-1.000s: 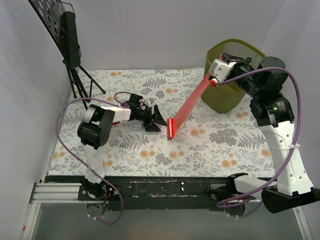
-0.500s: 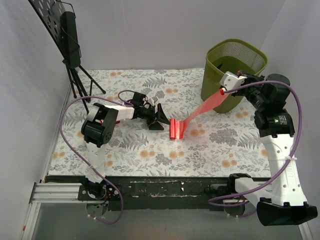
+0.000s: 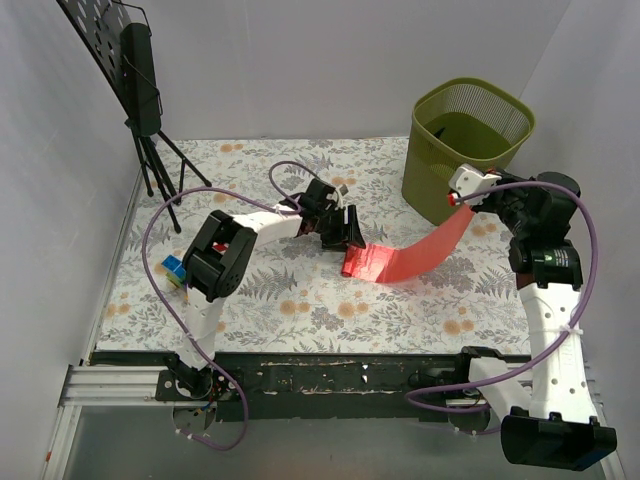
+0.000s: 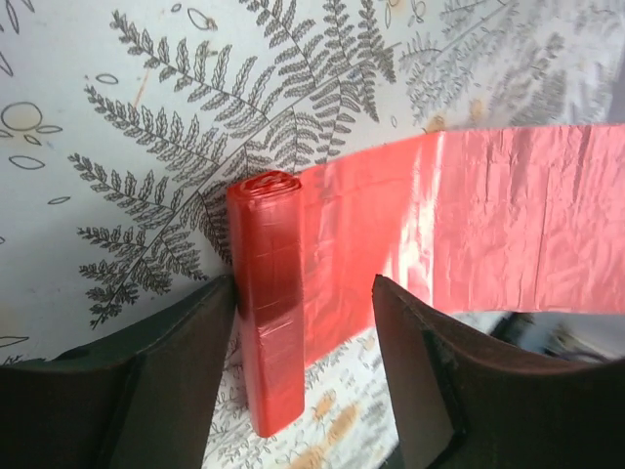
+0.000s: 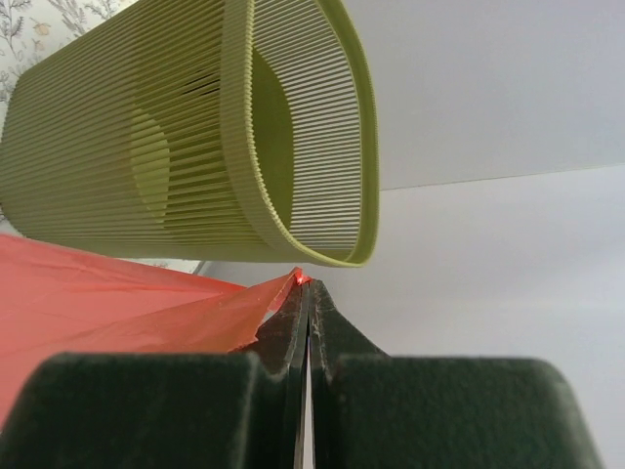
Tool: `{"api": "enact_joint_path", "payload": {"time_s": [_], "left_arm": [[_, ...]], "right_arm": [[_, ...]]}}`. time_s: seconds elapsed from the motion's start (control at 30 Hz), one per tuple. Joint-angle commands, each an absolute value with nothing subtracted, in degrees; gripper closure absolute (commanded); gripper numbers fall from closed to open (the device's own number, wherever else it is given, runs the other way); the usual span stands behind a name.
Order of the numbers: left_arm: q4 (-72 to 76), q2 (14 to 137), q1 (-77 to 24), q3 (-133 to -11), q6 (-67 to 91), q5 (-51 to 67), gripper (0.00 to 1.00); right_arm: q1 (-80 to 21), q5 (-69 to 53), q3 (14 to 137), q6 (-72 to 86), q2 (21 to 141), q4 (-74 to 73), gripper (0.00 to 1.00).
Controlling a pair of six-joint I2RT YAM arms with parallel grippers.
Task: Put the trash bags into the trash bin
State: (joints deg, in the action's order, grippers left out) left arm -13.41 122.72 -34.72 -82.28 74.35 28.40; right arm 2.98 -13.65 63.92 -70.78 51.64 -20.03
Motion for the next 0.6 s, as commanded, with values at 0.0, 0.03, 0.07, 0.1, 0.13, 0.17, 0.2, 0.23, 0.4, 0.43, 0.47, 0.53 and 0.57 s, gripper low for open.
{"api": "enact_joint_path", "payload": {"time_s": [0.0, 0.03, 0.07, 0.1, 0.13, 0.17, 0.2, 0.23, 0.4, 0.43, 0.47, 0.53, 0.57], "left_arm": [[-25.9, 131.5, -36.5, -77.3, 66.2, 0.8, 0.43], [-26.1, 131.5, -36.6, -77.2, 65.4, -1.1, 0.44], [-26.2, 131.5, -36.8, -76.9, 64.8, -2.2, 0.45], [-26.2, 131.6, -37.1, -76.7, 64.1, -3.2, 0.46], [-26.1, 131.7, -37.4, -76.5, 63.5, -4.0, 0.46], [-25.9, 131.7, -37.9, -76.4, 62.7, -4.7, 0.47], [-25.8, 131.9, -38.3, -76.2, 61.5, -5.3, 0.48], [-25.7, 132.1, -39.0, -76.2, 60.9, -6.1, 0.48], [-25.4, 133.3, -41.7, -74.2, 57.7, -10.5, 0.60], [-25.1, 133.3, -42.1, -73.6, 57.2, -10.7, 0.64], [-24.9, 133.2, -42.3, -72.8, 56.7, -10.9, 0.68], [-24.6, 133.2, -42.5, -71.8, 55.6, -11.4, 0.69], [-24.4, 133.3, -42.7, -71.5, 55.0, -11.6, 0.66]], "right_arm": [[3.2, -13.9, 62.5, -69.1, 49.8, -14.9, 0.99], [3.2, -13.8, 62.1, -68.7, 49.6, -14.5, 0.99], [3.2, -13.8, 61.4, -68.5, 49.2, -14.0, 0.99], [3.1, -14.0, 60.7, -68.1, 48.8, -13.5, 0.99], [3.2, -14.0, 59.9, -67.7, 48.3, -12.8, 0.99], [3.1, -14.1, 59.2, -67.2, 48.0, -12.3, 0.99], [3.2, -14.2, 58.7, -66.9, 47.5, -12.0, 0.99], [3.3, -14.2, 58.1, -66.4, 47.0, -11.5, 0.99], [3.3, -14.1, 55.2, -64.8, 45.4, -9.0, 0.99], [3.3, -14.1, 54.8, -64.5, 45.3, -8.4, 0.99], [3.4, -14.1, 54.3, -64.3, 44.9, -8.0, 0.99], [3.5, -14.2, 53.5, -63.6, 44.2, -7.5, 0.99], [3.6, -14.2, 52.9, -63.4, 43.7, -7.1, 0.99]]}}
